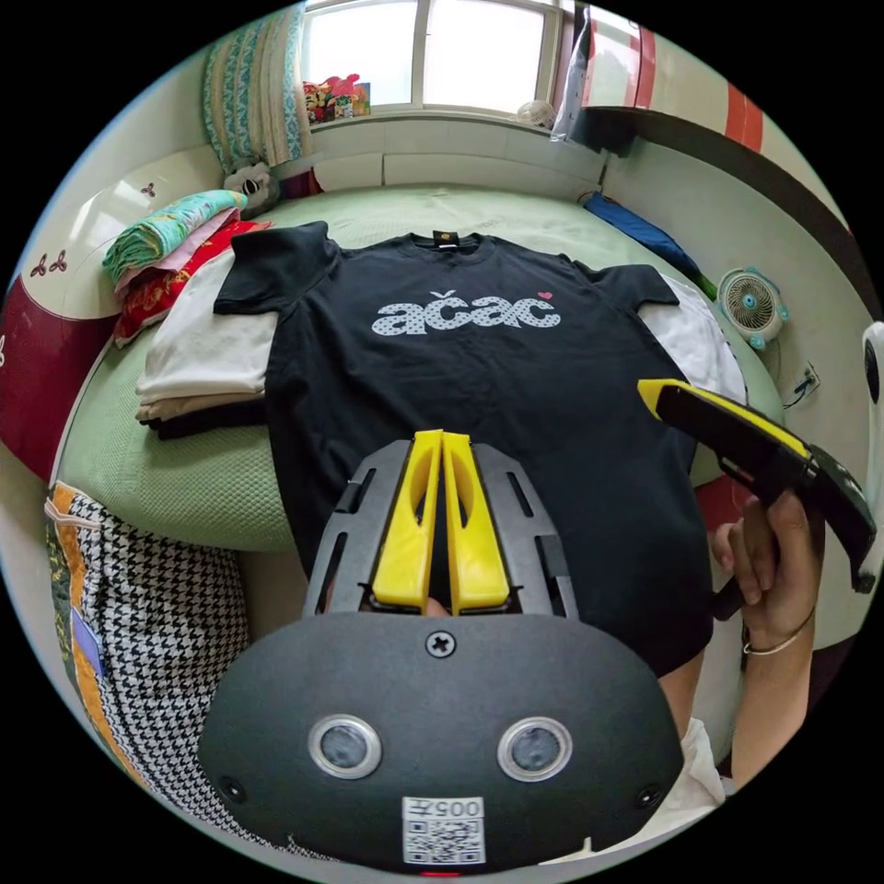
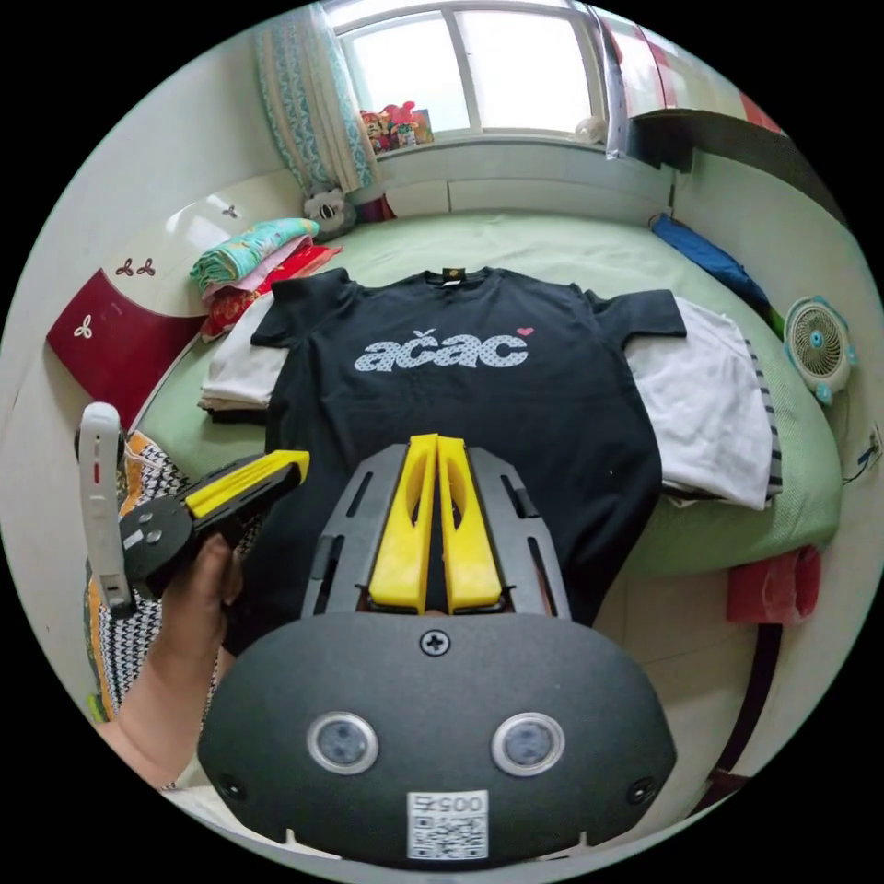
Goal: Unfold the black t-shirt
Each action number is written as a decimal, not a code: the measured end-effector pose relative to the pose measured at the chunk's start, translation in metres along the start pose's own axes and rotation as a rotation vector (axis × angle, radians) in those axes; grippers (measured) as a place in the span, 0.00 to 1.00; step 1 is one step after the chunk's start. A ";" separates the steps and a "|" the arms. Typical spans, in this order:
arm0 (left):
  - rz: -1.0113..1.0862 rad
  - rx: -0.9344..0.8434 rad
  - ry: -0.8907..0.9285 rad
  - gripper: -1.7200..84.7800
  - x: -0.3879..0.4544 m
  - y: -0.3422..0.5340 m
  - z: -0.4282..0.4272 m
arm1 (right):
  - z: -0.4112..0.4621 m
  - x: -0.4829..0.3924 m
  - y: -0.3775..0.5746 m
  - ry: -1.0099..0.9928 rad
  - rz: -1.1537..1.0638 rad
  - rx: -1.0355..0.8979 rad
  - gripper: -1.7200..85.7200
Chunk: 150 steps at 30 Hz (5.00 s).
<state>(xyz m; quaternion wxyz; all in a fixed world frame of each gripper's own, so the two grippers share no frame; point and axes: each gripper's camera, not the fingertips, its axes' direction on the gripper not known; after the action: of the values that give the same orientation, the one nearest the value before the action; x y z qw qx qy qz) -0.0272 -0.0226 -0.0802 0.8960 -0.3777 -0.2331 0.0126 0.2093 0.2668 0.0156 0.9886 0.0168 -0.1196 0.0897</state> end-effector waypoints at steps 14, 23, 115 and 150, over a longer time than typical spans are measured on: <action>0.048 -0.007 -0.046 0.01 0.013 -0.001 -0.001 | 0.013 -0.019 -0.006 0.117 0.048 0.041 0.01; 0.053 0.001 -0.053 0.01 0.016 0.001 -0.004 | 0.015 -0.065 -0.001 0.197 -0.111 -0.011 0.01; 0.014 0.051 -0.027 0.01 -0.009 0.001 0.004 | 0.008 -0.065 0.014 0.132 -0.184 -0.026 0.01; -0.070 0.101 0.201 0.01 -0.183 -0.007 0.055 | 0.091 -0.043 -0.083 -0.056 -0.081 -0.103 0.01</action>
<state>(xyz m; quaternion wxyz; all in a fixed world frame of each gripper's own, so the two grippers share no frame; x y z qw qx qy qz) -0.2144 -0.0267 -0.1171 0.9326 -0.3233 -0.1540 -0.0449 0.1616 0.1728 0.0925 0.9873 -0.0268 -0.1509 0.0429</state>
